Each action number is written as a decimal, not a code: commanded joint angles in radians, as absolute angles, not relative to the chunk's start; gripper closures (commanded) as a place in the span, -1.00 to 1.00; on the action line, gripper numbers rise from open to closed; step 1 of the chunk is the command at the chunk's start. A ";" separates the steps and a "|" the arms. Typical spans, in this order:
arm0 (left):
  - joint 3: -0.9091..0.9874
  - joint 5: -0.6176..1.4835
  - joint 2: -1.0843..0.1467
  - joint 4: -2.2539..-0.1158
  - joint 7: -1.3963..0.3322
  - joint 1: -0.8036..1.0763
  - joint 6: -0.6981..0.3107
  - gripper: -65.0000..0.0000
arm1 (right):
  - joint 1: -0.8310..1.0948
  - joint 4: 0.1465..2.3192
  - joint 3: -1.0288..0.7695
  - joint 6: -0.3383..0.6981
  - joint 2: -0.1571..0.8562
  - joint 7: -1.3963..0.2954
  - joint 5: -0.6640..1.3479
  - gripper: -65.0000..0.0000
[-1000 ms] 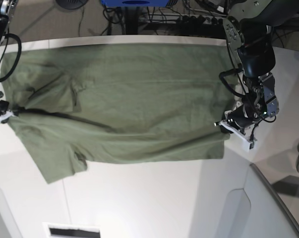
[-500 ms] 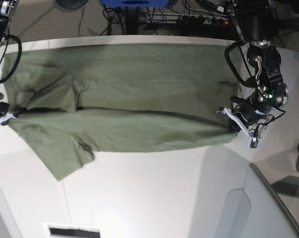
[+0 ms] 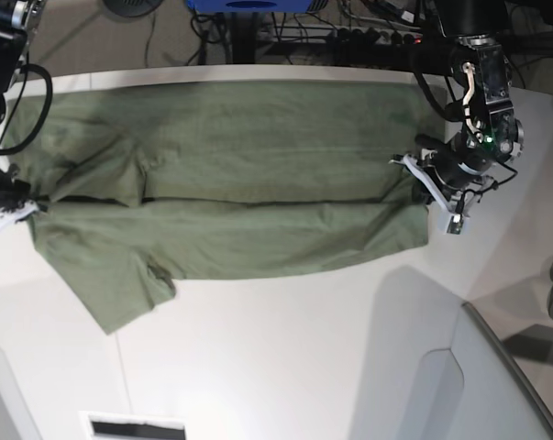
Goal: Layout the t-shirt on the table in an organized manner, then fold the t-shirt properly
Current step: 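Release and regrasp the folded edge with the left gripper, then hold the folded edge with both grippers and tug it straight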
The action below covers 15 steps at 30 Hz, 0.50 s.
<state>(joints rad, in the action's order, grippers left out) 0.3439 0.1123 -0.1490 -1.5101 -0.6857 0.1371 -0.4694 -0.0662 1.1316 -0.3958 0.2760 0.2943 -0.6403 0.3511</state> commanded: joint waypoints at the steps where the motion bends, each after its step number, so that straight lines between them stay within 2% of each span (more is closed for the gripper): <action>1: 0.344 0.119 -0.160 -1.538 -0.668 0.128 -0.467 1.00 | -0.093 1.148 -0.401 0.278 0.312 -0.625 0.358 0.79; 8: 0.343 0.119 -0.160 -1.595 -0.668 0.173 -0.467 1.00 | -0.127 1.148 -0.398 0.277 0.318 -0.625 0.358 -0.08; 12: 0.343 0.119 -0.160 -1.607 -0.668 0.199 -0.467 1.00 | -0.202 1.113 -0.389 0.278 0.321 -0.624 0.355 -0.14; 15: 0.343 0.119 -0.160 -1.621 -0.668 0.214 -0.467 1.00 | -0.298 0.977 -0.340 0.282 0.352 -0.621 0.355 -0.14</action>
